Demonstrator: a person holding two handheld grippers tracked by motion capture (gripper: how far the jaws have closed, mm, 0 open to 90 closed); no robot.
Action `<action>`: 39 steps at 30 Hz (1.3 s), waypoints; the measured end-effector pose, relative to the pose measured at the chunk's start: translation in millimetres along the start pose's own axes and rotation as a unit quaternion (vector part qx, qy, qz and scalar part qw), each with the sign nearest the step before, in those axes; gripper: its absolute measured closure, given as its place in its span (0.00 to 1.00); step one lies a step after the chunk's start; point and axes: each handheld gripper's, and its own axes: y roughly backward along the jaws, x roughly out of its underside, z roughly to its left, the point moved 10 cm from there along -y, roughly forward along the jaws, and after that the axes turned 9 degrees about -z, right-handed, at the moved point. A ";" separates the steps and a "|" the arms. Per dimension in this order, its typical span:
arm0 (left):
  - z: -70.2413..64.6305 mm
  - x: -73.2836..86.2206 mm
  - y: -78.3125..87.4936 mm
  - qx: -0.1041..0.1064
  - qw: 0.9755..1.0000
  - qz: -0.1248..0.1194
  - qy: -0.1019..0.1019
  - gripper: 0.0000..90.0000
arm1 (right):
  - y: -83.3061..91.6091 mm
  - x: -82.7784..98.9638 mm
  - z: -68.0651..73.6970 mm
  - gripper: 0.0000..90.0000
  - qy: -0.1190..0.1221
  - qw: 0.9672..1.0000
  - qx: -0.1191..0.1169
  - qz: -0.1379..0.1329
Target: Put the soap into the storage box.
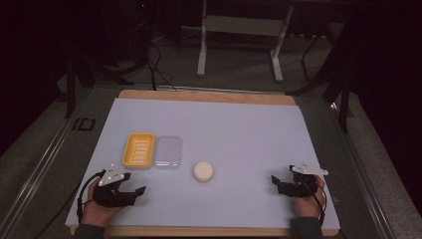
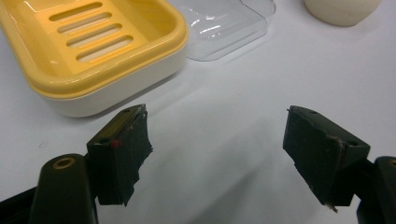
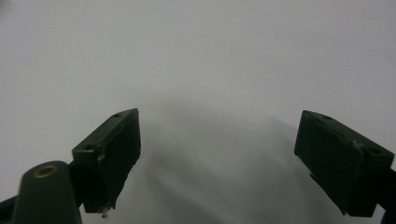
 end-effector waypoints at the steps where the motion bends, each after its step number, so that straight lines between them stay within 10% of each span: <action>1: 0.0 0.0 0.0 0.000 1.000 0.000 0.000 0.26 | 0.0 0.0 0.0 0.16 0.000 1.000 0.000 0.000; 21: -10.4 4.6 -9.7 0.009 0.999 0.028 -0.016 0.26 | 6.3 -4.6 10.4 0.15 0.044 0.998 -0.019 -0.036; 39: -14.3 -8.9 -12.1 0.019 0.999 0.034 -0.037 0.26 | 9.9 -7.5 5.9 0.16 0.032 0.998 -0.003 -0.054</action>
